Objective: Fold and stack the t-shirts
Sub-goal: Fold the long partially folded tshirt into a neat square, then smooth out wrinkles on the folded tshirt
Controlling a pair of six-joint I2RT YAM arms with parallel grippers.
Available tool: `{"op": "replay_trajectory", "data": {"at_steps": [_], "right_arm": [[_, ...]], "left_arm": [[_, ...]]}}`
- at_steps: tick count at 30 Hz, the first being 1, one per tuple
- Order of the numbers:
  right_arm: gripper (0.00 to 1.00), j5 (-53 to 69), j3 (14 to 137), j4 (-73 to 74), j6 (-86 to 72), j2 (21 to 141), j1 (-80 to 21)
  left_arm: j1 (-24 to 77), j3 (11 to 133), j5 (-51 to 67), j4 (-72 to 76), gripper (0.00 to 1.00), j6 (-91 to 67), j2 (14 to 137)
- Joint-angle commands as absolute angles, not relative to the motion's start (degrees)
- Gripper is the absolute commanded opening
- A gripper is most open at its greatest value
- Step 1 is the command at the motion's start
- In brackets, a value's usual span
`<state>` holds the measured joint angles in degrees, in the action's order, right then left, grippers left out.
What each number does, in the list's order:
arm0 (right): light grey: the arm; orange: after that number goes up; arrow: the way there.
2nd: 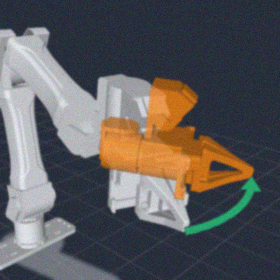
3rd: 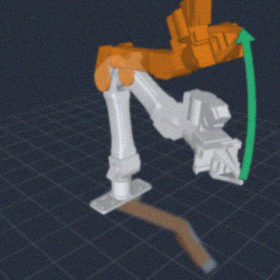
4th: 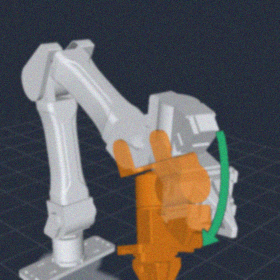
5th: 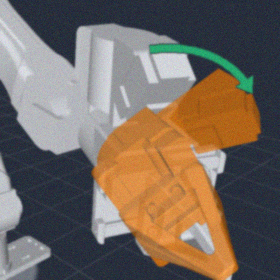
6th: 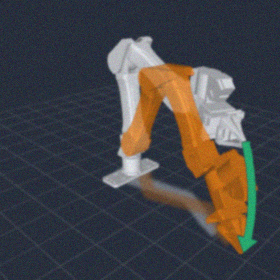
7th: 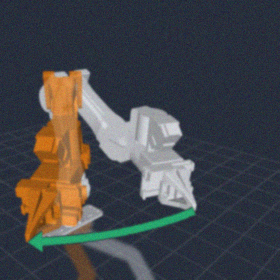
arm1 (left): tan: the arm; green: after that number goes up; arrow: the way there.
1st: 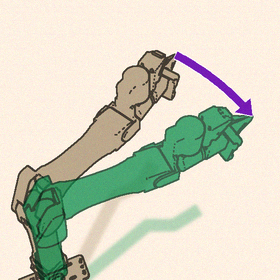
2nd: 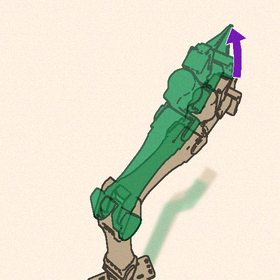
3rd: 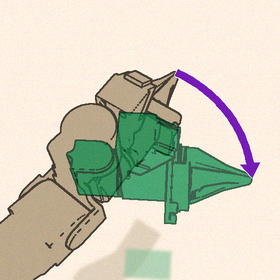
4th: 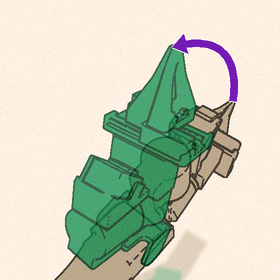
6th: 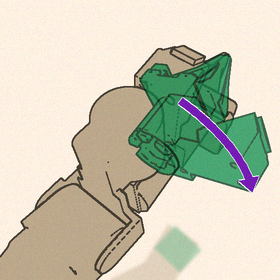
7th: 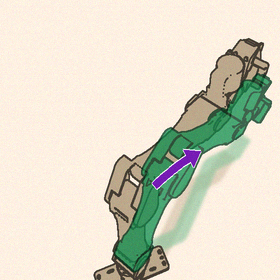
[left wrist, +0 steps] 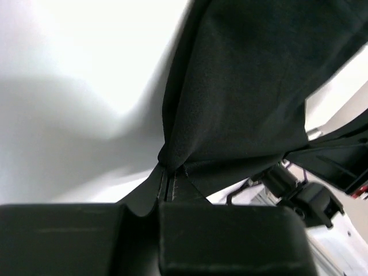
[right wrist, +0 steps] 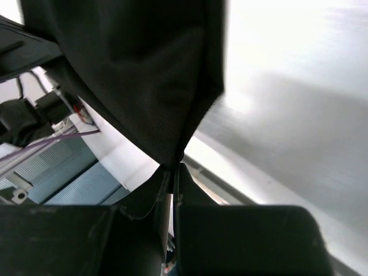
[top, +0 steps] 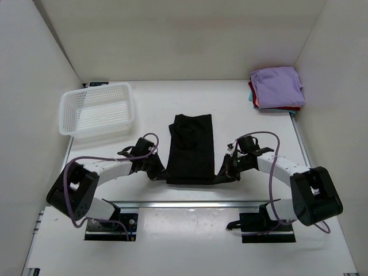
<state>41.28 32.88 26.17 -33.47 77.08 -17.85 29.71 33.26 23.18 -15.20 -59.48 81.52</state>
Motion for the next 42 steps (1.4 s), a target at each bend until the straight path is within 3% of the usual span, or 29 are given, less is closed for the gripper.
{"op": "replay_trajectory", "data": {"at_steps": [1, 6, 12, 13, 14, 15, 16, 18, 20, 22, 27, 31, 37, 42], "right_arm": [[0.0, 39.82, 34.27, 28.28, -32.61, 73.82, -17.67], [0.0, 40.69, 46.39, 34.7, -27.96, 79.17, -13.55], [0.0, 41.84, 79.03, 38.67, -26.89, 99.18, -9.58], [0.0, 41.84, 82.49, 38.85, -27.5, 104.54, -8.1], [0.0, 41.75, 89.58, 38.5, -27.86, 107.11, -7.83], [0.13, 40.53, 97.13, 39.63, -28.21, 112.1, -7.04], [0.29, 39.82, 100.69, 41.38, -28.73, 117.19, -6.6], [0.39, 37.1, 112.8, 44.19, -29.44, 123.28, -5.98], [0.44, 34.39, 117.48, 46.93, -29.62, 126.99, -5.89], [0.45, 30.95, 119.18, 47.98, -29.36, 128.58, -5.71], [0.49, 29.61, 109.54, 44.31, -28.21, 125.43, -5.8], [0.6, 30.75, 101.62, 39.74, -26.02, 125.5, -5.97], [0.64, 31.12, 105.01, 38.05, -26.19, 132.17, -8.96], [0.64, 31.37, 111.35, 39.37, -26.45, 137.37, -13.09]], "left_arm": [[28.13, 31.73, 21.8, -17.57, 0.0, -59.67, 73.58], [24.01, 40.5, 23.99, -21.09, 0.0, -58.98, 74.52], [18.37, 67.17, 29.09, -21.53, 0.0, -57.14, 93.99], [17.41, 70.28, 29.27, -21.19, 0.05, -56.95, 99.35], [16.53, 77.1, 28.83, -20.75, 0.12, -57.04, 102.01], [15.83, 84.39, 27.7, -21.09, 0.35, -56.69, 107.7], [15.04, 87.86, 27.95, -21.7, 0.63, -56.95, 112.97], [13.54, 101.62, 30.57, -21.71, 0.64, -58.26, 121.41], [13.1, 110.95, 32.95, -23.9, 0.78, -59.85, 130.83], [12.92, 122.46, 33.92, -28.18, 0.99, -59.42, 135.41], [13.62, 130.52, 35.77, -35.59, 0.99, -56.17, 139.05], [14.76, 123.95, 35.51, -36.04, 0.99, -52.92, 133.36], [15.29, 106.46, 33.14, -35.67, 0.99, -48.7, 121.91], [16.08, 105.56, 34.53, -34.13, 0.99, -47.54, 118.83]]}}
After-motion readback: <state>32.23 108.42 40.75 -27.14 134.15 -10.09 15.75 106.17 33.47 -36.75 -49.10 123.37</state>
